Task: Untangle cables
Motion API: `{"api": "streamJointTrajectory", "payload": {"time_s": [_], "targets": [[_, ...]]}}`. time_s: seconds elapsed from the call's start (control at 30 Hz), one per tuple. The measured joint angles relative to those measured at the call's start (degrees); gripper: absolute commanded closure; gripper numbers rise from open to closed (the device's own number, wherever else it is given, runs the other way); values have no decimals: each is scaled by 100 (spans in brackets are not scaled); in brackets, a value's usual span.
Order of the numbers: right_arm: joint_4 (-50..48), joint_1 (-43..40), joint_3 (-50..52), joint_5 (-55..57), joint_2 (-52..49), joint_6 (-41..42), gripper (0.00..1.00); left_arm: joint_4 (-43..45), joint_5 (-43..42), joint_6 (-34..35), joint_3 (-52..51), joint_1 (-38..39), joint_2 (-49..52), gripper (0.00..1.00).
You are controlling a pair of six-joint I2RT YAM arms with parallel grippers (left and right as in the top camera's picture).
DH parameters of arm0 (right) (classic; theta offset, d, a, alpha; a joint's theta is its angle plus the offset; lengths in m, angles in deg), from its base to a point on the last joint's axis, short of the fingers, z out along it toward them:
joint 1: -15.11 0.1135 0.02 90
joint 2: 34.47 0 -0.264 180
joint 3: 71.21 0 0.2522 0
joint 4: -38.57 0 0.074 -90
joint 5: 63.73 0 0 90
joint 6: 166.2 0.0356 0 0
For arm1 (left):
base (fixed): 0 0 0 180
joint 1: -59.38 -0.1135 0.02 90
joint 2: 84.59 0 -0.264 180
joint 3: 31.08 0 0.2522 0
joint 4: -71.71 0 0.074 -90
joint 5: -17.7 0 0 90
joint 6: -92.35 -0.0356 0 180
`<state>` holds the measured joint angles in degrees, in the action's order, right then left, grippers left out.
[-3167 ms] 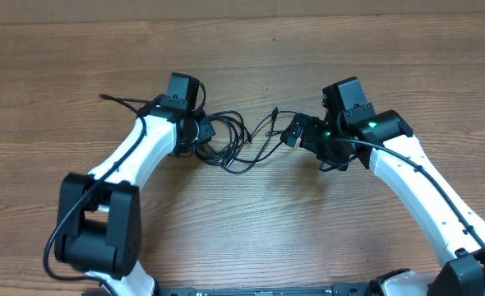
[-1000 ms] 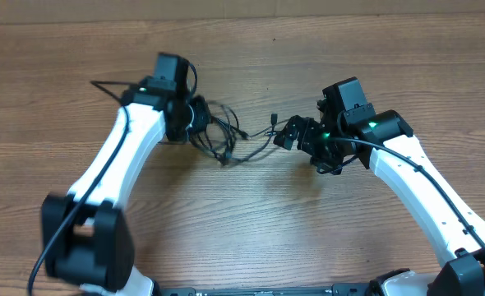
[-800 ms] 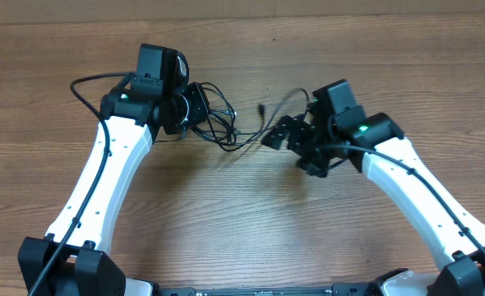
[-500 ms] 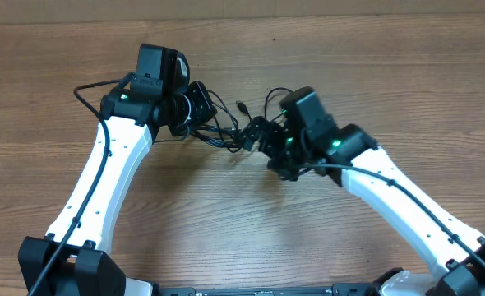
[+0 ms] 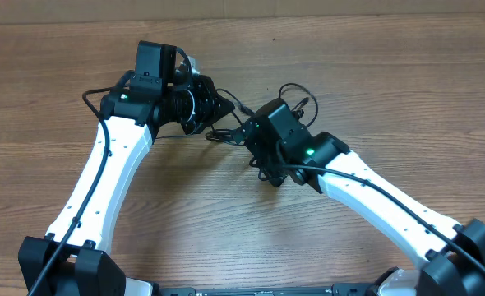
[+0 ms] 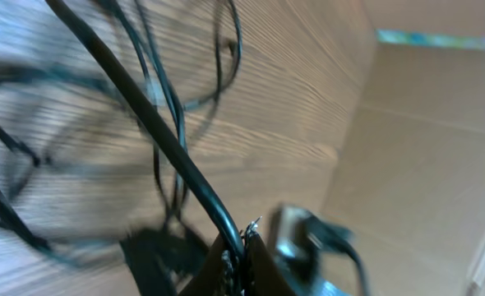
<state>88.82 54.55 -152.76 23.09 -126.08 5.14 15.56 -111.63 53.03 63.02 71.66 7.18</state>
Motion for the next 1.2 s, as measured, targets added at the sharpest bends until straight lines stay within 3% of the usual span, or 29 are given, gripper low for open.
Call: {"api": "streamJointTrajectory", "payload": {"time_s": [0.23, 0.43, 0.6, 0.7, 0.9, 1.2], "targets": [[708, -11, 2, 793, -529, 409, 0, 662, -748, 111, 2, -203, -42, 95], [1491, -385, 13, 1539, -719, 479, 1, 1226, -1508, 195, 2, -1060, -459, 96], [1458, -1056, 15, 1681, -719, 269, 0, 1266, -1939, 188, 7, -1681, -896, 96], [975, -1349, 22, 1244, -719, -442, 0, 1423, -2074, 94, 9, -1725, -986, 96], [146, -1410, 26, -501, -721, -2916, 0, 1729, -2608, -1449, 9, -1532, -986, 96], [-129, -1617, -57, -1681, -522, -5056, 0, 1491, -3101, -3211, 9, -785, -986, 96]]}}
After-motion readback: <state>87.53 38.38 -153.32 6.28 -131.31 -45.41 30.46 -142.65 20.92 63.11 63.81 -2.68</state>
